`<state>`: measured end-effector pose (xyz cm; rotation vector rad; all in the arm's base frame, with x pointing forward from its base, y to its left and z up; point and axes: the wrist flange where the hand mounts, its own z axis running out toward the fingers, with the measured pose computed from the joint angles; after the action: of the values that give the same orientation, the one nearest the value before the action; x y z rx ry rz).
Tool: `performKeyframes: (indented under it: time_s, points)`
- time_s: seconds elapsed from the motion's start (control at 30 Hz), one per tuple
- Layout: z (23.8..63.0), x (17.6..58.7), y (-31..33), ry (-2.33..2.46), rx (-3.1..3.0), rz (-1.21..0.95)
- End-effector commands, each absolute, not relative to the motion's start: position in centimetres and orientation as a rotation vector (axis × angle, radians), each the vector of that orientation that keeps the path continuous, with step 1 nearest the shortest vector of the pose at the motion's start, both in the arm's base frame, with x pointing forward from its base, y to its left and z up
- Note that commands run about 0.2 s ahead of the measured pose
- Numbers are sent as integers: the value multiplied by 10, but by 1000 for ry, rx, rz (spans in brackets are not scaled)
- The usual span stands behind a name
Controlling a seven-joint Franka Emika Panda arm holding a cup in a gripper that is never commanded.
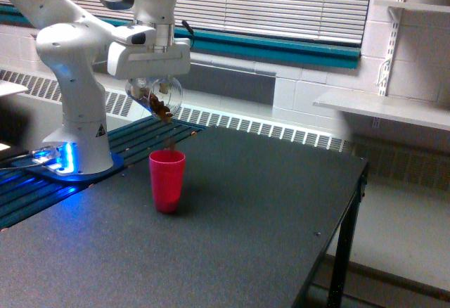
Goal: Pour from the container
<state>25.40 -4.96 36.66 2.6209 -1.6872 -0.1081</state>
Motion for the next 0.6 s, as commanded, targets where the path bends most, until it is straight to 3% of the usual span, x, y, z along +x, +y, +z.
performKeyframes:
  time_s: [0.03, 0.6]
  points:
    - [354, 245, -47, -1680, 2593, -157]
    - [354, 239, -49, -1670, 2590, -203]
